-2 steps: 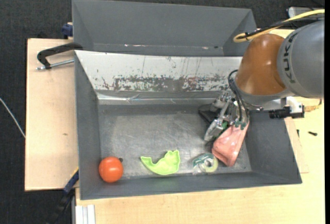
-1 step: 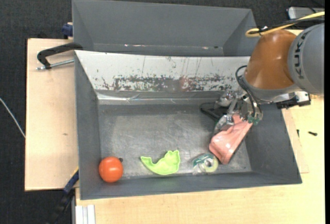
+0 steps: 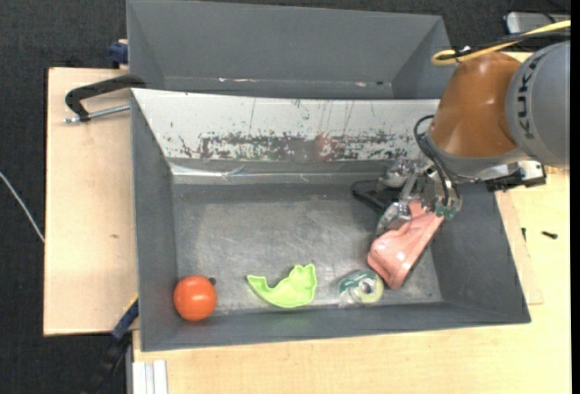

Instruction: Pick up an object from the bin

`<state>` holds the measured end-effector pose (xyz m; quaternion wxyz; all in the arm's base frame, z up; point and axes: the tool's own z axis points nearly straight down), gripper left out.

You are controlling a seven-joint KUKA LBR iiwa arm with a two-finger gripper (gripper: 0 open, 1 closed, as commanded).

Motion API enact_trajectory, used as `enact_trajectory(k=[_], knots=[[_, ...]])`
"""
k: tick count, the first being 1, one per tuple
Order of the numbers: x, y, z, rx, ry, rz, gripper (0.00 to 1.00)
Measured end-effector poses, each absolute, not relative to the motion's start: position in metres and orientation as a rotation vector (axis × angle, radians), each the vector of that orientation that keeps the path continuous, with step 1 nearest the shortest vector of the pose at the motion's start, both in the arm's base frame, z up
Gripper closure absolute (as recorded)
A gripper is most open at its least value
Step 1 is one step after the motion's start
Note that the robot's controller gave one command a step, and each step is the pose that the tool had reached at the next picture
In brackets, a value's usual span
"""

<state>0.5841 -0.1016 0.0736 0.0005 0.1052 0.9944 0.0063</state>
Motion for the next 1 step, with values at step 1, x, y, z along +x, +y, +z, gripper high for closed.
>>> enact_trajectory(k=[1], knots=[[0.5820,-0.1069,0.1173,0.325,3.126,0.008,1.00]])
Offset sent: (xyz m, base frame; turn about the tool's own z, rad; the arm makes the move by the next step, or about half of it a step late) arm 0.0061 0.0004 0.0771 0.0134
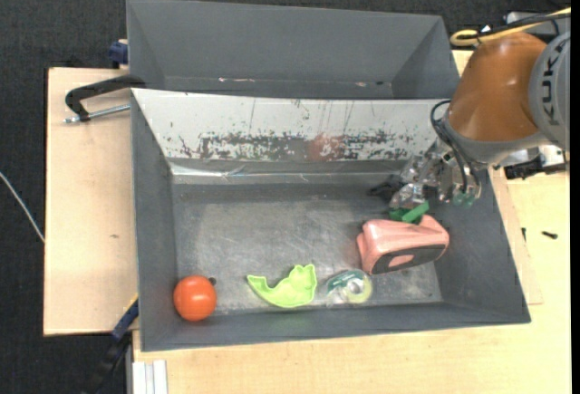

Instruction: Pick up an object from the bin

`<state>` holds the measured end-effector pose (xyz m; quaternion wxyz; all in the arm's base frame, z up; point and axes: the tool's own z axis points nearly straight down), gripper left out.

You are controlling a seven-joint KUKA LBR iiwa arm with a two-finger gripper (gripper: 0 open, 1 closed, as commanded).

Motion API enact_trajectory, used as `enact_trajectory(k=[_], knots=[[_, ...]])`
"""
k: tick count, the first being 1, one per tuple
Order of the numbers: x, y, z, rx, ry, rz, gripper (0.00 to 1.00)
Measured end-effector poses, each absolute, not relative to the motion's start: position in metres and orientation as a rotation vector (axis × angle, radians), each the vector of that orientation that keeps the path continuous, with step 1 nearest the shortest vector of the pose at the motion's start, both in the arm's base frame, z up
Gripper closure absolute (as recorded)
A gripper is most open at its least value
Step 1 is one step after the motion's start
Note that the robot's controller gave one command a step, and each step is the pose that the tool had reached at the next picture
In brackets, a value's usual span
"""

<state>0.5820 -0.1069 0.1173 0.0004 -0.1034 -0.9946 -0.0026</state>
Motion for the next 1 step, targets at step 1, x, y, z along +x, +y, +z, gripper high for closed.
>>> enact_trajectory(k=[1], knots=[[0.5932,-0.1002,0.1548,-0.351,-3.134,-0.001,1.00]])
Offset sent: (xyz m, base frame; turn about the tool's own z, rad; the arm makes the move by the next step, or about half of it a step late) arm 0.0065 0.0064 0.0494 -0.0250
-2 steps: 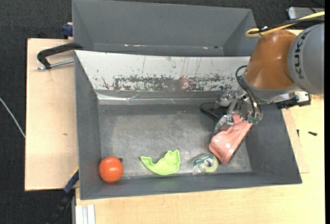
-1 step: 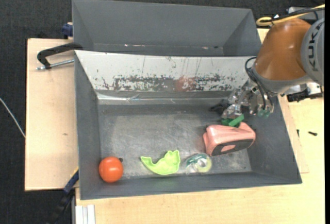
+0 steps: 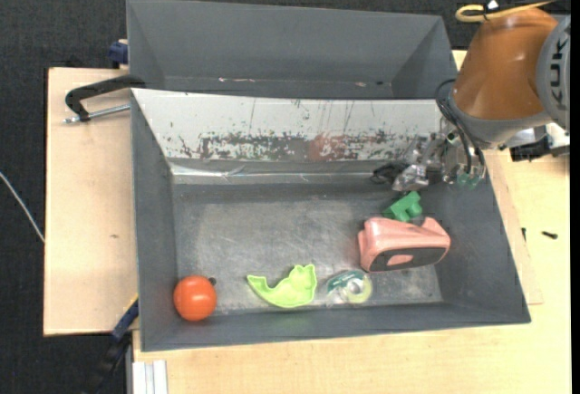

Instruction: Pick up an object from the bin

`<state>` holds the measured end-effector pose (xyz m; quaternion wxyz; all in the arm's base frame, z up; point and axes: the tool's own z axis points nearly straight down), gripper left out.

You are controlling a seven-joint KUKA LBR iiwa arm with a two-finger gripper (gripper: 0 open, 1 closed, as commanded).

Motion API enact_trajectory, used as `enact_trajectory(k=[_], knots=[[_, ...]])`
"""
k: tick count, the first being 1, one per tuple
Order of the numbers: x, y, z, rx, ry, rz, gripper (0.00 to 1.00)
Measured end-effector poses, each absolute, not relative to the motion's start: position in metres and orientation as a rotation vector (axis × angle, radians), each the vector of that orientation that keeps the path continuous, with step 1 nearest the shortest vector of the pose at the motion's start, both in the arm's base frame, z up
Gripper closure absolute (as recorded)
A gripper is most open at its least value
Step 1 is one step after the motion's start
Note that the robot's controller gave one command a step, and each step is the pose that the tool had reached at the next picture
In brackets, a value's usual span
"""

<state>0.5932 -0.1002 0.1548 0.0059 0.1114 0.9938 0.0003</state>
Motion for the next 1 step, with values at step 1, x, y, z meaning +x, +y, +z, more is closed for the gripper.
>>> enact_trajectory(k=[1], knots=[[0.5904,-0.0999,0.1645,0.297,3.121,0.001,1.00]])
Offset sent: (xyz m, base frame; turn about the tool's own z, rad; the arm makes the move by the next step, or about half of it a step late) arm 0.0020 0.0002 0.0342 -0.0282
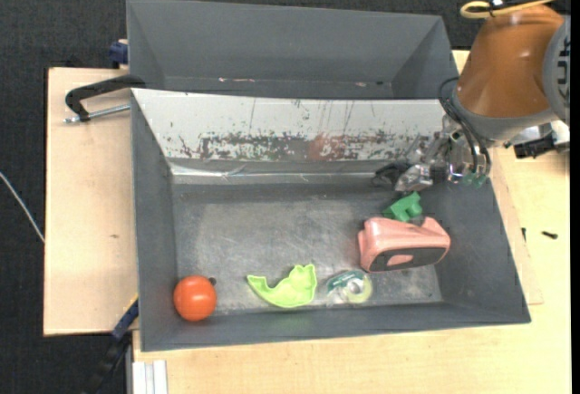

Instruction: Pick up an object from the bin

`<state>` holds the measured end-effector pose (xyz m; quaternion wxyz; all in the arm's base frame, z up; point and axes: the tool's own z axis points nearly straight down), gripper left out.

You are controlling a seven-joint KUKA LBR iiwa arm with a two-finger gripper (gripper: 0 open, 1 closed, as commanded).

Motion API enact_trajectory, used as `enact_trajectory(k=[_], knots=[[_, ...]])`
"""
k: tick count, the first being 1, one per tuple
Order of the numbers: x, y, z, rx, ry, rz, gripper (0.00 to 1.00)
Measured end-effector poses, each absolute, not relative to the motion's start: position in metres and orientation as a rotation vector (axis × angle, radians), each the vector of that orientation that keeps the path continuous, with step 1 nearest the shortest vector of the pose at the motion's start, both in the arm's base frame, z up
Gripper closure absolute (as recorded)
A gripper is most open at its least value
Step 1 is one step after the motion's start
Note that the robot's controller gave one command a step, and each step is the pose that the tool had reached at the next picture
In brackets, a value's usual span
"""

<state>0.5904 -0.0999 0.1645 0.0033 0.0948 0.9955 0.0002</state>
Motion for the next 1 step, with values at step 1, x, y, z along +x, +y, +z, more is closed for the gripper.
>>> enact_trajectory(k=[1], knots=[[0.5952,-0.0997,0.1869,0.301,3.121,0.001,1.00]])
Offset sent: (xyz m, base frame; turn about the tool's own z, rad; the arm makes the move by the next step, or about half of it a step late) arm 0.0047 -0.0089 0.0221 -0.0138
